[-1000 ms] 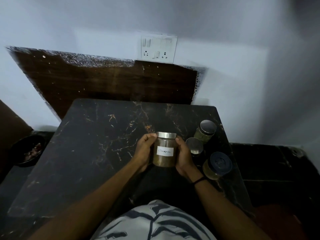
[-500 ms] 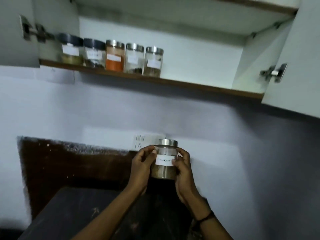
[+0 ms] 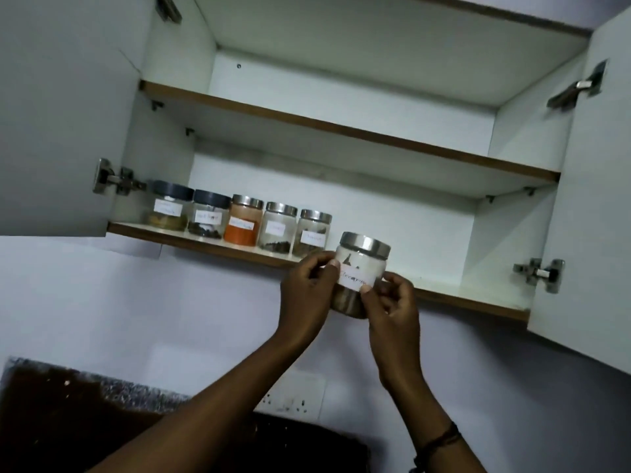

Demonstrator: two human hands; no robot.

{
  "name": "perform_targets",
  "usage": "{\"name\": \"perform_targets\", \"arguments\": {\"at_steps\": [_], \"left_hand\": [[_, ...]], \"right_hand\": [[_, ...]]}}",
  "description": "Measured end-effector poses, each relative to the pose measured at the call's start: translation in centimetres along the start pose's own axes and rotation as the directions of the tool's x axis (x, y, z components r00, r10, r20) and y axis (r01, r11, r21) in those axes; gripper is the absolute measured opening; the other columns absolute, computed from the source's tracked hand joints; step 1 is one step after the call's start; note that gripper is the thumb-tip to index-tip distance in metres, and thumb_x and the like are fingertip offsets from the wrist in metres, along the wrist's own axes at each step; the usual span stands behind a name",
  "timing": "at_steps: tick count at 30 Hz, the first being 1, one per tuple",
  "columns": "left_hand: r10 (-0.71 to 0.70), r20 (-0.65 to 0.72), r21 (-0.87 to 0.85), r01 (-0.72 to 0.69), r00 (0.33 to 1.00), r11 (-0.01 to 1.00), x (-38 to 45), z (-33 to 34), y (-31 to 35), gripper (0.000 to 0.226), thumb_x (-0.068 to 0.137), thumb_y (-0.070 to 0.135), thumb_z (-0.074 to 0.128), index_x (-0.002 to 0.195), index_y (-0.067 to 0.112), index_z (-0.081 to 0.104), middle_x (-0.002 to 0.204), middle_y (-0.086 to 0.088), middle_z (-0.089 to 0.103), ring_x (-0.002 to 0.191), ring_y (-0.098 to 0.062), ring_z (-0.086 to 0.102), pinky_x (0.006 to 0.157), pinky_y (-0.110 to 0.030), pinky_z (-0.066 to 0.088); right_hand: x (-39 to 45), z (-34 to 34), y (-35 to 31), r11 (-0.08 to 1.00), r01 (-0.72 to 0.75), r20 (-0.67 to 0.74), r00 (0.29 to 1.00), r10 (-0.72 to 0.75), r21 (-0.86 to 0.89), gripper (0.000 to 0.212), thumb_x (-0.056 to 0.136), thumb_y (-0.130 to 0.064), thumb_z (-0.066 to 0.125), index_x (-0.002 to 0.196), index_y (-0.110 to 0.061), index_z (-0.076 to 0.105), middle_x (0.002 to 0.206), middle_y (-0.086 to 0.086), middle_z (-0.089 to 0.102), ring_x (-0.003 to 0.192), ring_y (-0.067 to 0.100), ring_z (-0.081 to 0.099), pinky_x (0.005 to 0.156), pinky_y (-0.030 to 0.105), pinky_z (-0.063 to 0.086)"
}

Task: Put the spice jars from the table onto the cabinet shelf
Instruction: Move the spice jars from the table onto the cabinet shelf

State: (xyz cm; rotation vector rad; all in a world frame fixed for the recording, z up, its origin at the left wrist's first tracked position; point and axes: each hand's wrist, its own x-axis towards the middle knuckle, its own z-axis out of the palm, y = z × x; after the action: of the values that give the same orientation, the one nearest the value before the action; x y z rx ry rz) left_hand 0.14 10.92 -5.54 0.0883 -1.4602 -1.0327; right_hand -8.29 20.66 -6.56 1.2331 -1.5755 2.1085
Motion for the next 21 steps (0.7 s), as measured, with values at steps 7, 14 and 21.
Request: {"name": "perform_targets", "arguments": {"at_steps": [7, 14, 21], "left_hand": [[0.041, 0.128, 0.232, -0.070, 0.991, 0.970, 7.8, 3.6, -0.4, 0.026, 0.091, 0.018, 0.055, 0.111, 0.018, 0.071, 0.112, -0.005, 0.064, 0.095, -0.015, 0.064, 0.084, -0.032, 0.054], [-0.188, 0.237, 0.466, 0.058, 0.953, 0.883, 13.7, 6.3, -3.6, 0.024, 0.088, 0.012, 0.051, 0.107, 0.003, 0.063, 0.113, -0.014, 0.065, 0.104, -0.031, 0.061, 0.091, -0.042, 0.051], [-0.231, 0.281, 0.539, 0.046, 0.932, 0.841, 14.7, 6.9, -6.8, 0.023, 0.091, 0.010, 0.051, 0.109, -0.002, 0.059, 0.113, -0.019, 0.063, 0.105, -0.033, 0.059, 0.083, -0.037, 0.046]], "right_hand": [[8.9, 1.6, 0.0, 0.972, 0.084, -0.083, 0.991, -0.104, -0.218, 0.034, 0.092, -0.026, 0.061, 0.126, -0.023, 0.059, 0.113, -0.005, 0.064, 0.100, 0.016, 0.062, 0.083, 0.029, 0.048], [15.1, 2.4, 3.5, 0.870, -0.024, 0.067, 0.996, 0.066, -0.493, 0.031, 0.092, -0.015, 0.056, 0.122, -0.008, 0.057, 0.124, 0.011, 0.064, 0.110, 0.028, 0.059, 0.086, 0.032, 0.047], [17.1, 2.6, 5.3, 0.791, 0.002, 0.228, 0.958, 0.174, -0.612, 0.031, 0.086, -0.008, 0.057, 0.118, -0.005, 0.056, 0.121, 0.016, 0.062, 0.103, 0.030, 0.057, 0.076, 0.027, 0.039]]}}
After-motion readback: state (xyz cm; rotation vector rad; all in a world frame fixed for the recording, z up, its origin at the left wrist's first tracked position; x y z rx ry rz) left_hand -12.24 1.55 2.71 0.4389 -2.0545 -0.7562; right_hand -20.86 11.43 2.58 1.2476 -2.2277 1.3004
